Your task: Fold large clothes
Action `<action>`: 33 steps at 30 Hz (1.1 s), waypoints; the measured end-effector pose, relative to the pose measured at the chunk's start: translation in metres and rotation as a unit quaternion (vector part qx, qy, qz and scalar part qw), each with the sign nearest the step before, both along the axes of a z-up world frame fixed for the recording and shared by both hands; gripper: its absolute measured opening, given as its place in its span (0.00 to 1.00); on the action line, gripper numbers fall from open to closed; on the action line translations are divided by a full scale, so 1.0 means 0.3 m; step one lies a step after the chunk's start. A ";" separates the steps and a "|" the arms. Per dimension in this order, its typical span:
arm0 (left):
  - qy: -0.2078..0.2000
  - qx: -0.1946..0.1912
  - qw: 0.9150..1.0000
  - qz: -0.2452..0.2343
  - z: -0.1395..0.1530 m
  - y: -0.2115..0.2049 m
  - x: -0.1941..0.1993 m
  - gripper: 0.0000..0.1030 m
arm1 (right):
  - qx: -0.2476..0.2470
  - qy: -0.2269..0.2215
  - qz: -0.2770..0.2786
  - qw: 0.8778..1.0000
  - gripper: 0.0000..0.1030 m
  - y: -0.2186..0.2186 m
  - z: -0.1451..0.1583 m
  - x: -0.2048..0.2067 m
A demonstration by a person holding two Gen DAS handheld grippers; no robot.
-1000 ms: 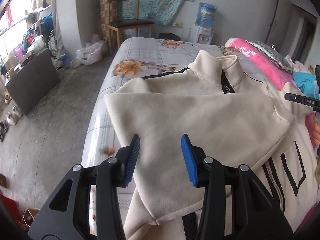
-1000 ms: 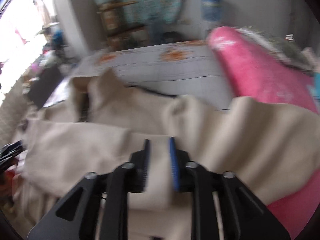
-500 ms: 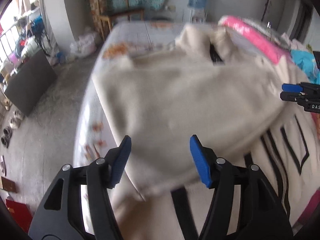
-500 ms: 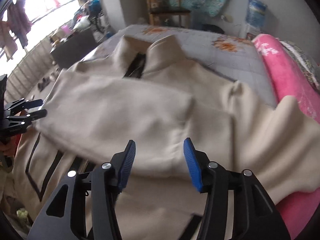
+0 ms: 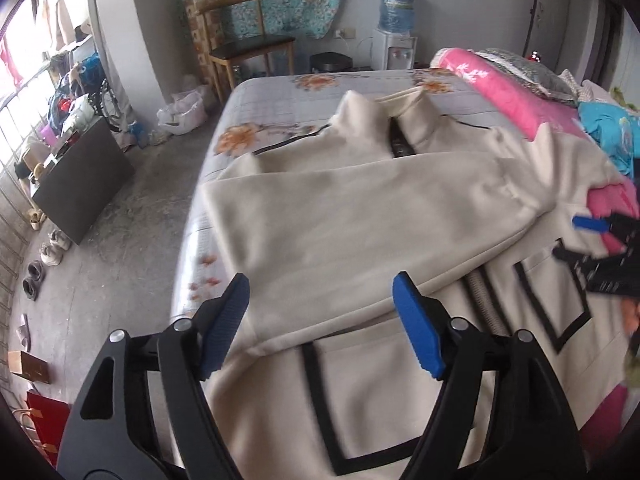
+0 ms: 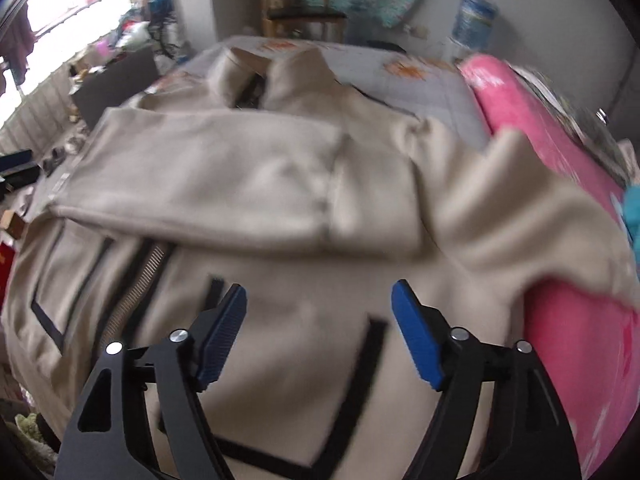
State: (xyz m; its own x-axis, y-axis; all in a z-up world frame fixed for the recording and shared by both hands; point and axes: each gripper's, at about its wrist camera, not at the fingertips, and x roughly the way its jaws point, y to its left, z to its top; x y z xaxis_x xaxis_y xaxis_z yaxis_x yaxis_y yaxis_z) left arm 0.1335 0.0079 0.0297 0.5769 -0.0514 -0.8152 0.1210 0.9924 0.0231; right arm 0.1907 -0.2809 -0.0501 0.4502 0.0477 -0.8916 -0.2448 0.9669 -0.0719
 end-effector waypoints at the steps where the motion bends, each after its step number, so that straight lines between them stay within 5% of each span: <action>1: -0.001 0.001 1.000 0.001 -0.003 -0.025 0.006 0.72 | 0.000 0.003 -0.008 1.000 0.73 -0.015 -0.007 -0.010; 6: -0.006 0.012 1.000 0.019 -0.088 -0.173 0.085 0.73 | 0.025 0.019 -0.042 0.999 0.74 -0.091 -0.030 -0.055; 13: 0.020 0.012 0.998 0.055 -0.213 -0.247 0.206 0.74 | 0.071 0.001 -0.109 0.992 0.74 -0.335 0.076 -0.097; 19: 0.033 0.016 0.997 0.075 -0.288 -0.253 0.250 0.81 | 0.123 -0.027 -0.219 0.968 0.74 -0.682 0.169 -0.066; 24: 0.032 -0.006 0.996 0.083 -0.308 -0.228 0.255 0.88 | 0.190 -0.042 -0.317 0.928 0.74 -0.973 0.173 -0.002; 30: 0.028 -0.006 0.996 0.081 -0.309 -0.231 0.255 0.90 | 0.265 -0.067 -0.442 0.854 0.73 -1.310 0.118 0.068; 33: 0.030 -0.007 0.996 0.082 -0.309 -0.227 0.257 0.92 | 0.271 -0.064 -0.478 0.833 0.73 -1.396 0.079 0.107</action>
